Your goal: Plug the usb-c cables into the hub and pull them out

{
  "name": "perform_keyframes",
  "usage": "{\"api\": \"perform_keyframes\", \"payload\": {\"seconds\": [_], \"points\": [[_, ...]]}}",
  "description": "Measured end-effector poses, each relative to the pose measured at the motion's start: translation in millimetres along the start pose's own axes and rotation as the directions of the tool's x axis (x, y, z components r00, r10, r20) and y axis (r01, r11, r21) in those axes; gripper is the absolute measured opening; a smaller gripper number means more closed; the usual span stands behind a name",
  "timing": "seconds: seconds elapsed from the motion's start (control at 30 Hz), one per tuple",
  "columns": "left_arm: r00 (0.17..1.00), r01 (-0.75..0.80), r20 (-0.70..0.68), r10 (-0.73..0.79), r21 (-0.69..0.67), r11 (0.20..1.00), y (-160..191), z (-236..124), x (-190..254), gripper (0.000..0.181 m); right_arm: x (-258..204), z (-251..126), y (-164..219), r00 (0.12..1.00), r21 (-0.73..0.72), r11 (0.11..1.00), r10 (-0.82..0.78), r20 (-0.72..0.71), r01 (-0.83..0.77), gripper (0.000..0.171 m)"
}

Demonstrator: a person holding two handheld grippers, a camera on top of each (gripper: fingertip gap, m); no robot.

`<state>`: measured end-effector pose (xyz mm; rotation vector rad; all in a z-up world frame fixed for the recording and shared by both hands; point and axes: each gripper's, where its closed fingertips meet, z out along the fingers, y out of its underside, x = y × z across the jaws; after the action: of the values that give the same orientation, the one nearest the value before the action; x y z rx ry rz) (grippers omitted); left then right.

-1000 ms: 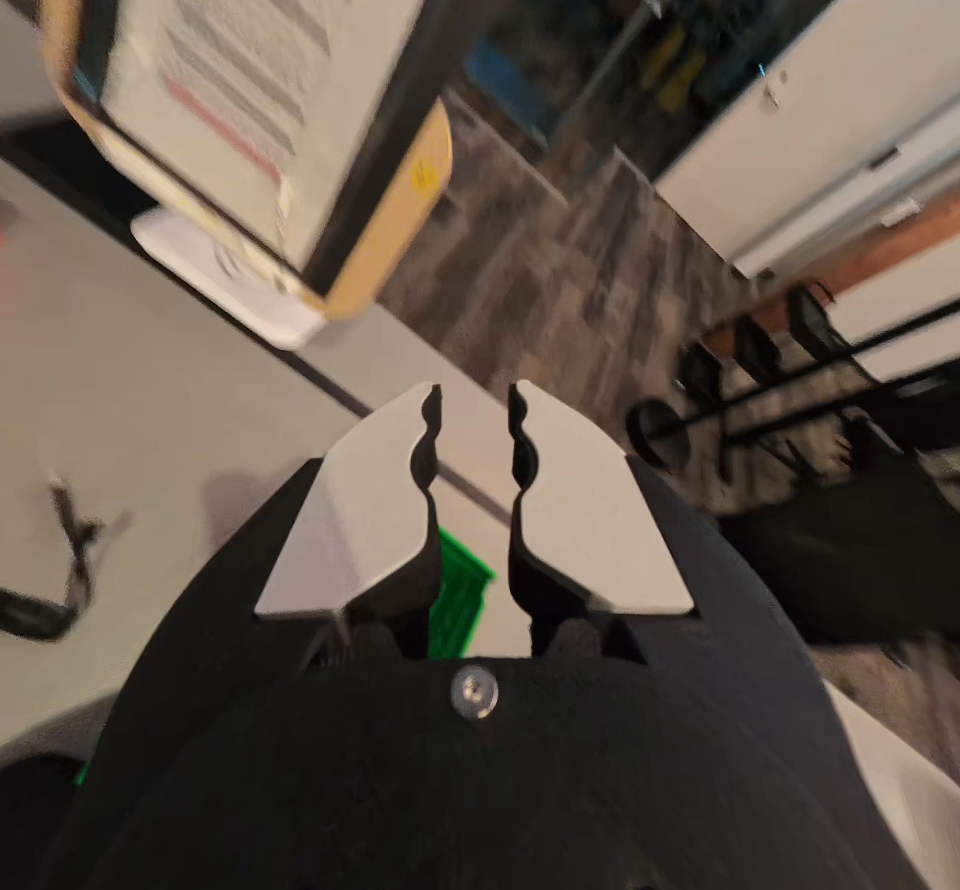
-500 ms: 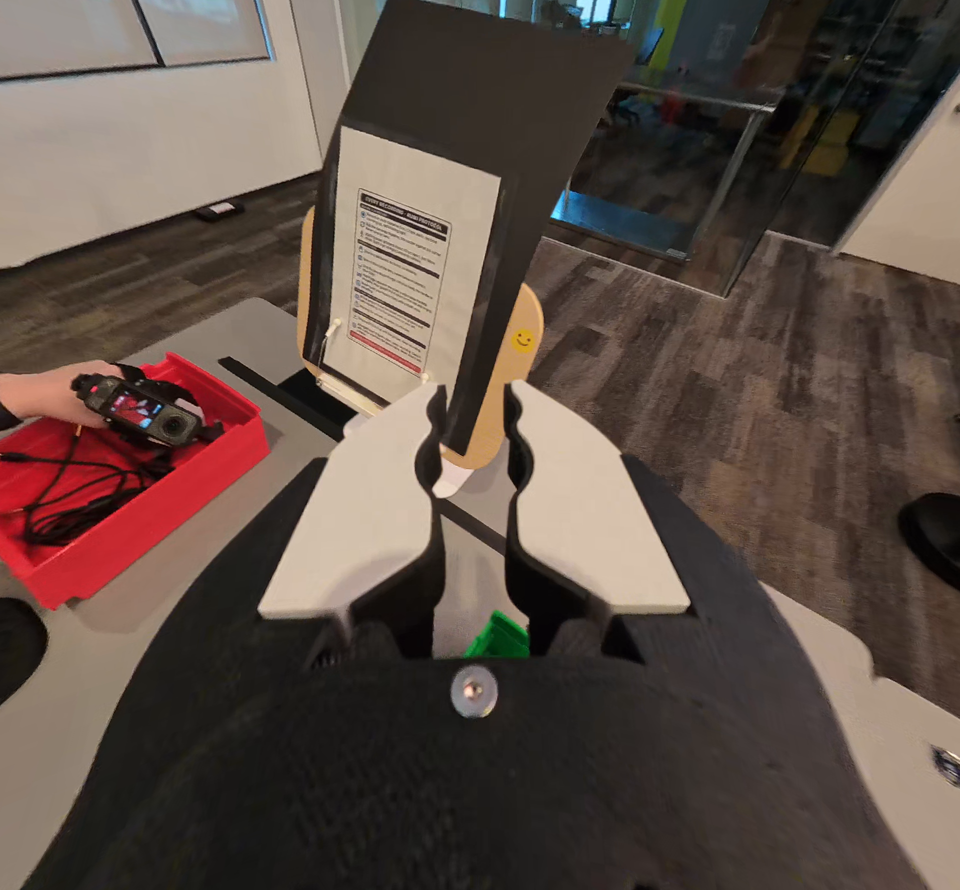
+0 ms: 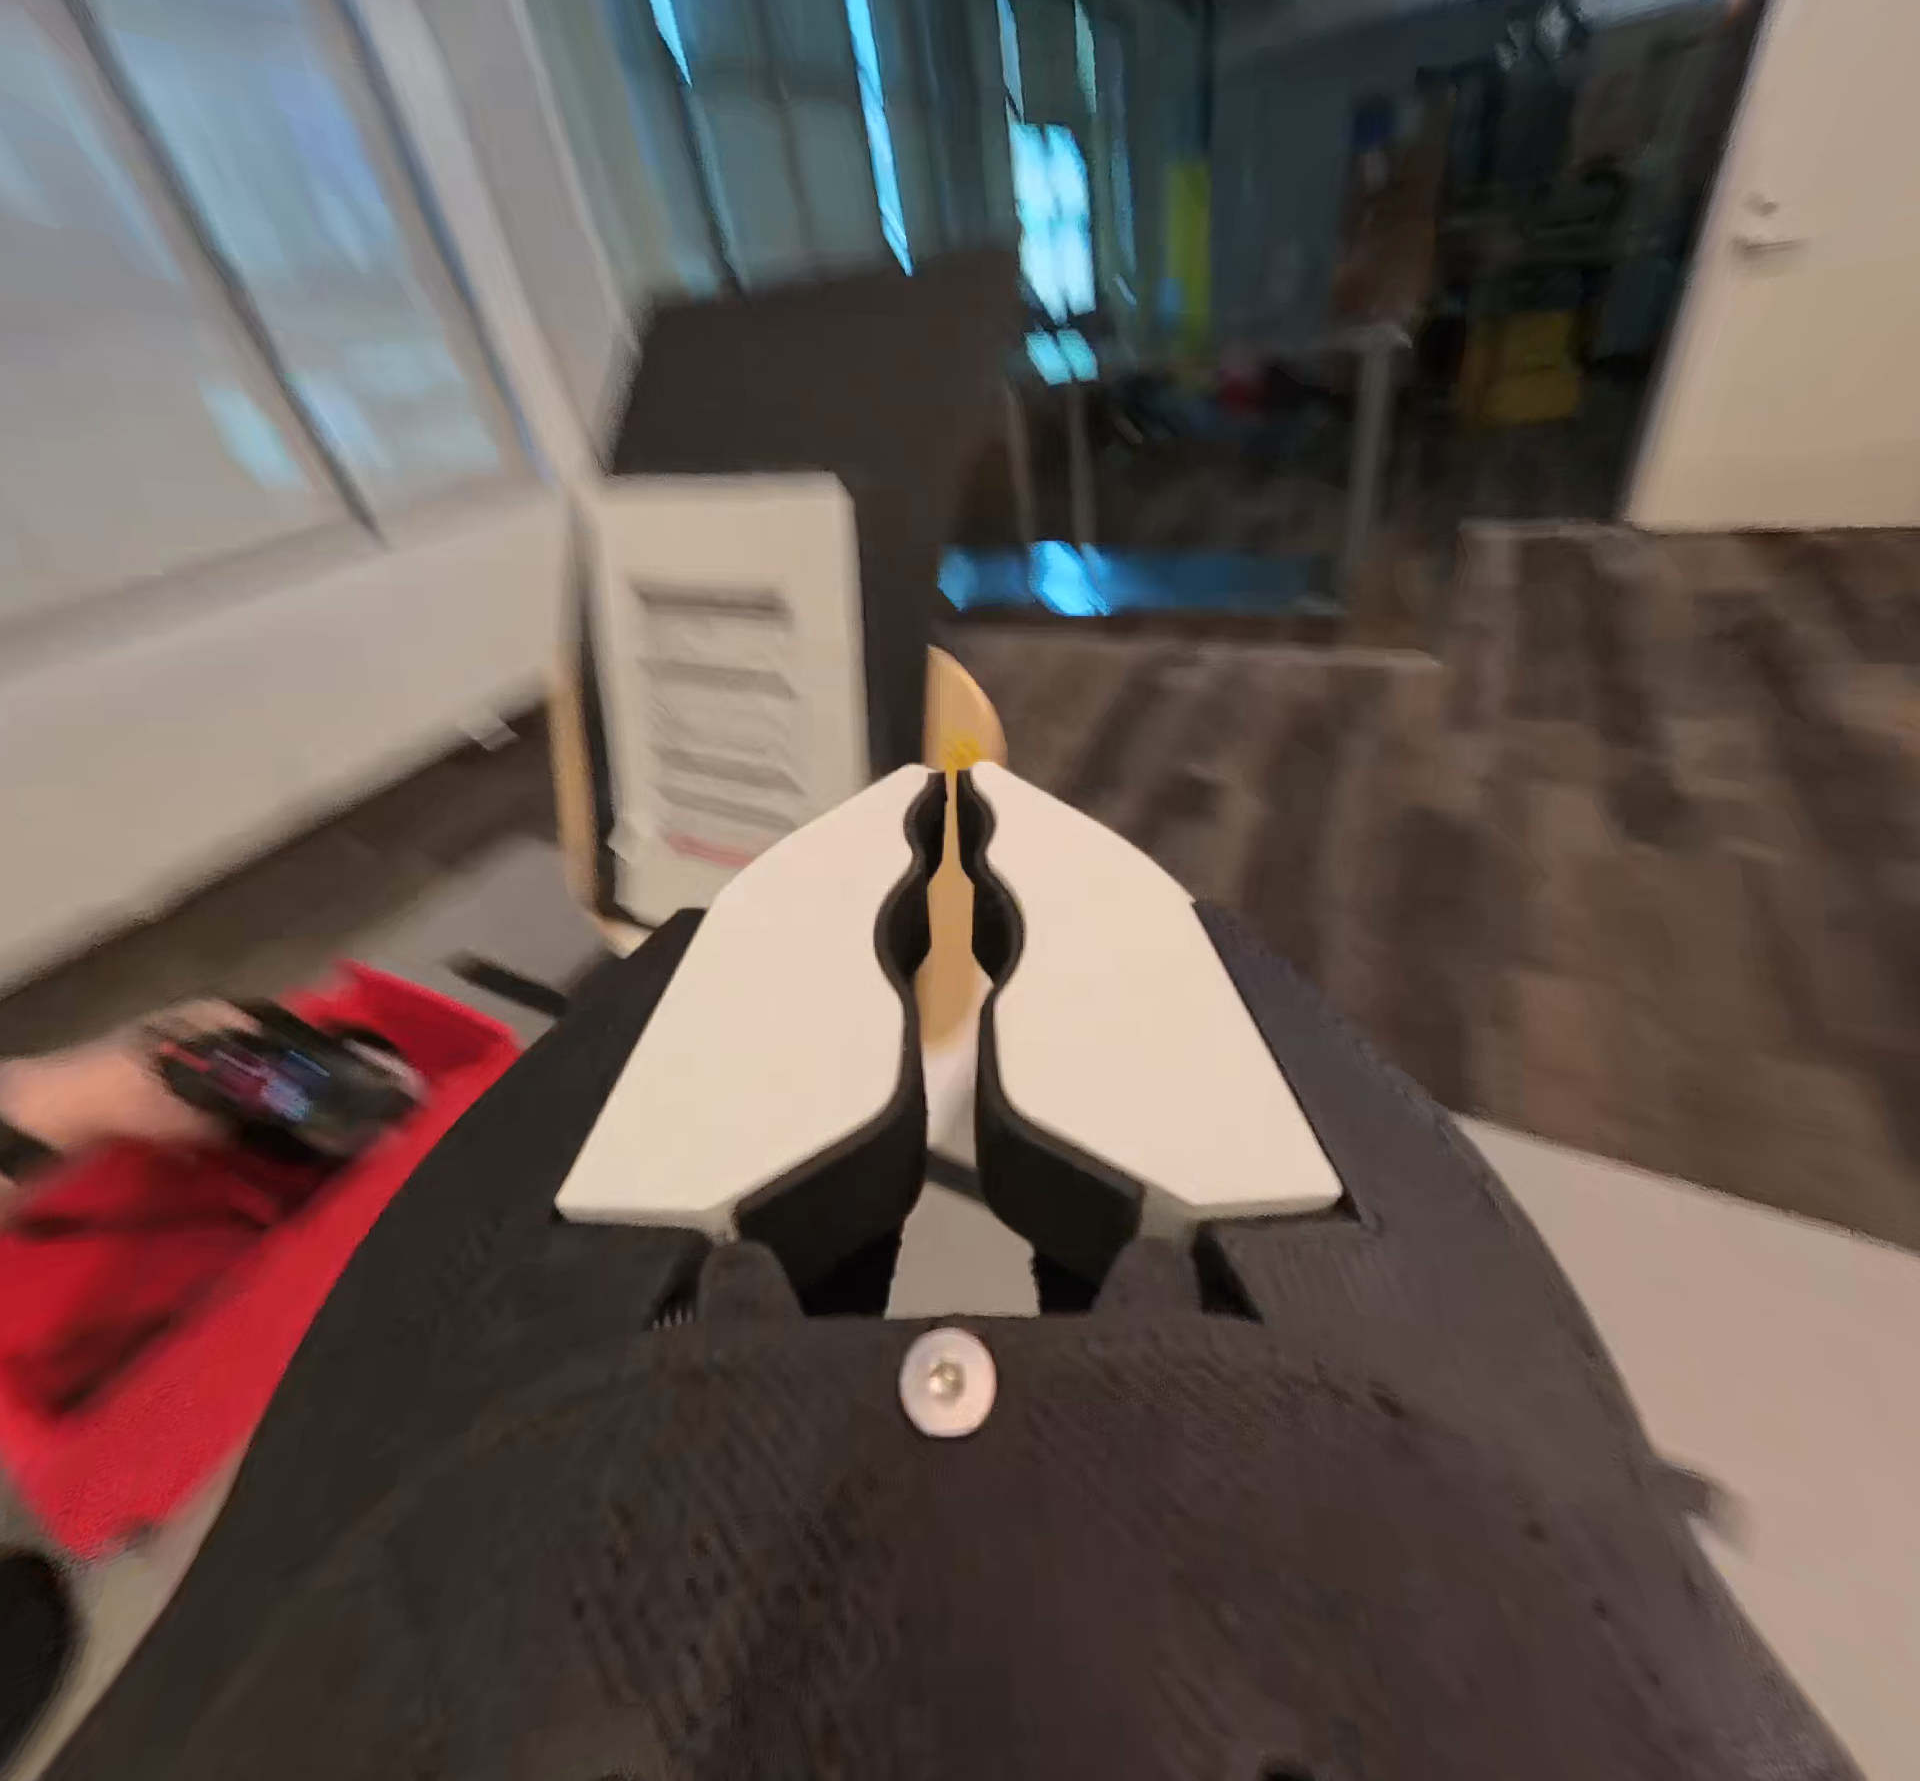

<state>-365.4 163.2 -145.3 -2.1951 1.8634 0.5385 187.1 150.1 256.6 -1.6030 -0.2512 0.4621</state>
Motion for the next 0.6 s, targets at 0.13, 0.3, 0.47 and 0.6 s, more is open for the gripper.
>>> {"api": "perform_keyframes", "payload": {"seconds": [0.13, 0.3, 0.47, 0.6], "points": [[0.998, 0.055, -0.042, -0.054, 0.031, 0.998, -1.0, -0.4, 0.0, 0.016, 8.4, 0.6, 19.2, 0.998, -0.115, 0.993, 0.013, -0.058, -0.019, 0.01], [0.996, 0.079, -0.044, -0.078, 0.036, 0.996, -1.6, -0.6, 0.1, 0.016, 10.9, -6.3, 18.0, 0.998, -0.06, 0.996, 0.06, -0.035, -0.062, 0.009], [0.99, 0.126, -0.076, -0.121, 0.073, 0.989, -2.8, -1.3, 1.1, 0.019, 13.9, -17.6, 30.1, 0.993, -0.108, 0.99, -0.101, -0.055, 0.095, 0.012], [0.989, 0.116, -0.107, -0.104, 0.114, 0.987, -9.9, -6.8, 2.7, 0.028, 9.3, -36.8, 48.1, 0.967, -0.167, 0.959, -0.244, -0.078, 0.228, 0.02]]}}
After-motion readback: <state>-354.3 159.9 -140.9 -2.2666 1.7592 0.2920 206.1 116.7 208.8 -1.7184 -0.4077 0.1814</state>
